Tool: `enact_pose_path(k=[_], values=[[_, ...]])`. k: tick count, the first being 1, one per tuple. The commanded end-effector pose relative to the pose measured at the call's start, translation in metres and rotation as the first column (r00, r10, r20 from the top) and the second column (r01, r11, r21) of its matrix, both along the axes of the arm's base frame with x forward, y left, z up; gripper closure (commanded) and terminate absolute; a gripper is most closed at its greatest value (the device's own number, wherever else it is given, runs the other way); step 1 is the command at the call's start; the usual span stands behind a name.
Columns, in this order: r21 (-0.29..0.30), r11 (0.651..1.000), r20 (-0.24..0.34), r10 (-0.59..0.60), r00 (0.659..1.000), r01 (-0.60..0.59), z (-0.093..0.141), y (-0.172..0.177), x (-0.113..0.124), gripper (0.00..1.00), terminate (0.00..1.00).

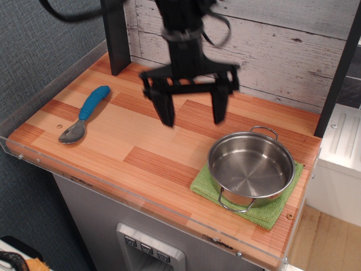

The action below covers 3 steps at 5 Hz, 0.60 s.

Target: Place the pot on top of the green towel

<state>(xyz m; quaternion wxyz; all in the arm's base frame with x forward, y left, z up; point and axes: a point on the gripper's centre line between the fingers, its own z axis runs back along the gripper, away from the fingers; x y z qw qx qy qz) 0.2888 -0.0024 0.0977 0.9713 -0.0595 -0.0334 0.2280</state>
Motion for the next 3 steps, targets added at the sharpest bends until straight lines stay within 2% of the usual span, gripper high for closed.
enact_pose_path(k=[1,2,3], values=[[0.059,0.996,0.051,0.07,0.996,-0.073,0.031,0.05,0.031,0.0,0.0],[0.054,0.995,0.055,0.083,0.995,-0.086,0.03,0.073,0.048,0.0,0.0],[0.109,0.993,0.084,0.036,0.996,-0.045,0.032,0.086,0.066,0.0,0.0]])
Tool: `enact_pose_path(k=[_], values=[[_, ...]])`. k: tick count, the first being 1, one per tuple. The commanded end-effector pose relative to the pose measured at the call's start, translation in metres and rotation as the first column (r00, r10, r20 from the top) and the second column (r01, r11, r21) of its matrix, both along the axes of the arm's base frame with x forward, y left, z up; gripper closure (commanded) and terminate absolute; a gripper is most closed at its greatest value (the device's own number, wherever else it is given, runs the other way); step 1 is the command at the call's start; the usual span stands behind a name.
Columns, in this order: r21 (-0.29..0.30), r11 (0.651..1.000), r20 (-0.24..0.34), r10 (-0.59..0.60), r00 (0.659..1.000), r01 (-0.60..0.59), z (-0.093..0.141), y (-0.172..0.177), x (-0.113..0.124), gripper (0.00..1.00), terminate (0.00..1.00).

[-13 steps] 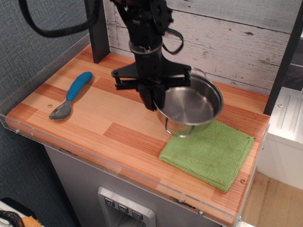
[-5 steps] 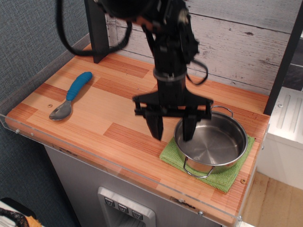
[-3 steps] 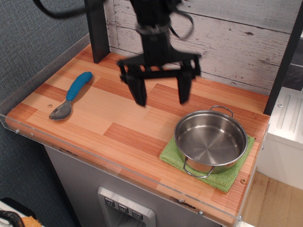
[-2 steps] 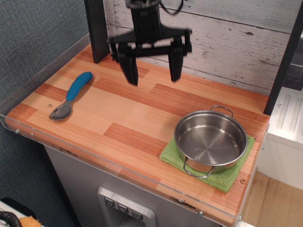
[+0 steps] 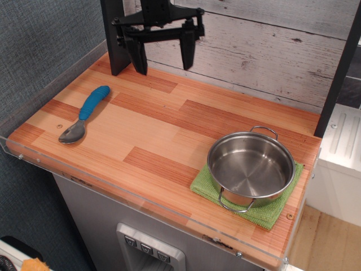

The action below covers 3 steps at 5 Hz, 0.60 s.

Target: Place the pot on top of the green towel

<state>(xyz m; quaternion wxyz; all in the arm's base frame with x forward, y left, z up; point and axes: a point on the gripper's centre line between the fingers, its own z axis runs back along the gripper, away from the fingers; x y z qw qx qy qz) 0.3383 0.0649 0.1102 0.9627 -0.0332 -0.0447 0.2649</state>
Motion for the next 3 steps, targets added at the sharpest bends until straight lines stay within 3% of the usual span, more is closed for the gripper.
enact_pose_path(k=[1,2,3], values=[[0.097,0.976,0.072,-0.203,0.977,0.196,0.021,0.026,0.031,0.0,0.0],[0.142,0.943,0.051,-0.31,0.949,0.3,0.022,0.034,0.035,0.0,0.0],[0.137,0.933,0.034,-0.34,0.94,0.332,0.022,0.046,0.037,0.0,0.0]])
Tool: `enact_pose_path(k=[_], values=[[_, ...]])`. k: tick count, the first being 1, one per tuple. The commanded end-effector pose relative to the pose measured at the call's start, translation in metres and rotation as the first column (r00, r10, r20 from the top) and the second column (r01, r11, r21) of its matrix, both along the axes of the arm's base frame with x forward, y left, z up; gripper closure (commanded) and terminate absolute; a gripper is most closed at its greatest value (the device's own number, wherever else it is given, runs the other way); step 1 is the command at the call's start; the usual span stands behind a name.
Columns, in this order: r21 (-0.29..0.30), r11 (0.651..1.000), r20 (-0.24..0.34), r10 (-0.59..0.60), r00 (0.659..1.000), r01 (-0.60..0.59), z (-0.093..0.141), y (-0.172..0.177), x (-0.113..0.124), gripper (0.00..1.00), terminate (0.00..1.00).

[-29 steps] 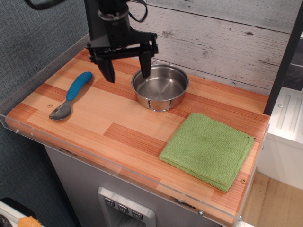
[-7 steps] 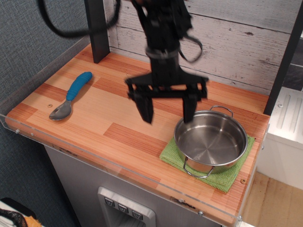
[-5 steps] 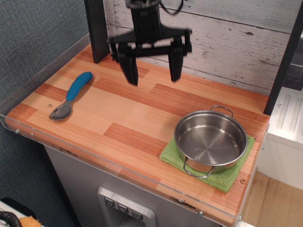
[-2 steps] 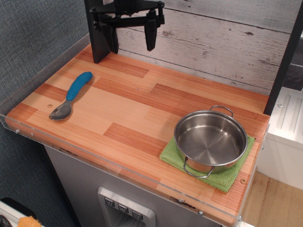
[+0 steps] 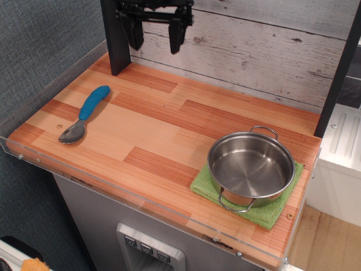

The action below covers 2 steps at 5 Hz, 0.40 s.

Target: Place the pot on top of the green towel

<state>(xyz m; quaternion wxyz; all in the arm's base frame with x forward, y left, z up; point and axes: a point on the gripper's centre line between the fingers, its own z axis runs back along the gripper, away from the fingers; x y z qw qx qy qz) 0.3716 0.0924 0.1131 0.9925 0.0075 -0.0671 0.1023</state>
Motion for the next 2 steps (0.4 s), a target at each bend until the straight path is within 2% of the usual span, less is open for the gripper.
enact_pose_path(k=[1,2], values=[[0.019,1.0,0.03,-0.02,0.999,0.02,0.0186,0.0187,0.0034,0.0,0.0],[0.019,1.0,0.03,-0.02,0.999,0.02,0.0186,0.0187,0.0034,0.0,1.0]])
